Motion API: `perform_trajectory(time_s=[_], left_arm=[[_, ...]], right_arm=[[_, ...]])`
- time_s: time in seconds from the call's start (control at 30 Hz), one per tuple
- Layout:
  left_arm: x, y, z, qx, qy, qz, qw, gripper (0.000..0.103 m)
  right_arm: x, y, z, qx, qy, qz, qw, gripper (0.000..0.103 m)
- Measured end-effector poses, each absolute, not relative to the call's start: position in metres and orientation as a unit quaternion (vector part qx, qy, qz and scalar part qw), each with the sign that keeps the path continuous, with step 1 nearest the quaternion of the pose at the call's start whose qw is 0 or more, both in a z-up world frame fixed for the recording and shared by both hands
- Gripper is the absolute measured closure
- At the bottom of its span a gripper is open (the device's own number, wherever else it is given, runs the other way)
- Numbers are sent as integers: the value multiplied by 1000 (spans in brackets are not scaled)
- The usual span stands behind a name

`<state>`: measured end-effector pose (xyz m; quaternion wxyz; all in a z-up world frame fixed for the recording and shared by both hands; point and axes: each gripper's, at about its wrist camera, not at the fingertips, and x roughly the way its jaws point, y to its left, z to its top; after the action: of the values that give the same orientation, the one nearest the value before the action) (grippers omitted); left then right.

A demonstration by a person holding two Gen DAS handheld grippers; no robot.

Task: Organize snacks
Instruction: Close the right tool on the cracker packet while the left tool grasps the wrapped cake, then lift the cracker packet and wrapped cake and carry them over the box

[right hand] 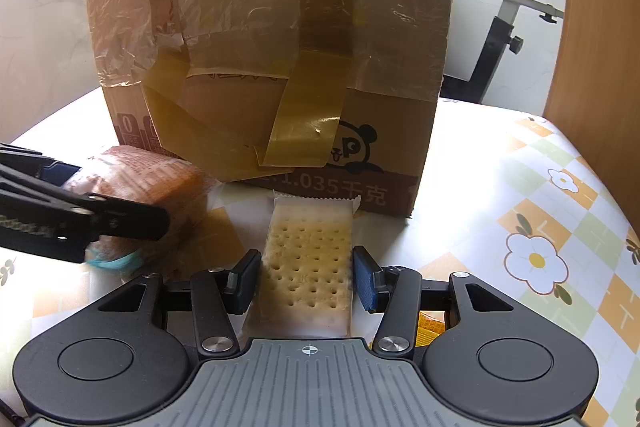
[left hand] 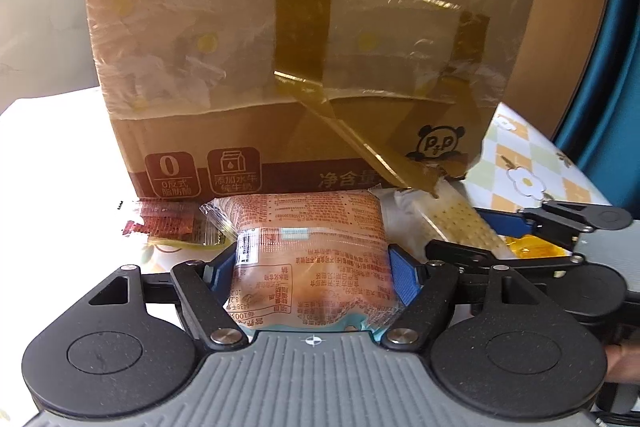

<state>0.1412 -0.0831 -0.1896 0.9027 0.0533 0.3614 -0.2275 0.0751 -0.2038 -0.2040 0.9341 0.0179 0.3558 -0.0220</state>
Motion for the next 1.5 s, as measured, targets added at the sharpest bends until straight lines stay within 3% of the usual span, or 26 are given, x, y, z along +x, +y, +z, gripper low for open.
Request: perform_trajectory(time_s=[1.5], left_arm=[[100,-4,-146,-25,298,-169,939,26]], right_arm=[[38,-219,-157,67,331,-40,940,60]])
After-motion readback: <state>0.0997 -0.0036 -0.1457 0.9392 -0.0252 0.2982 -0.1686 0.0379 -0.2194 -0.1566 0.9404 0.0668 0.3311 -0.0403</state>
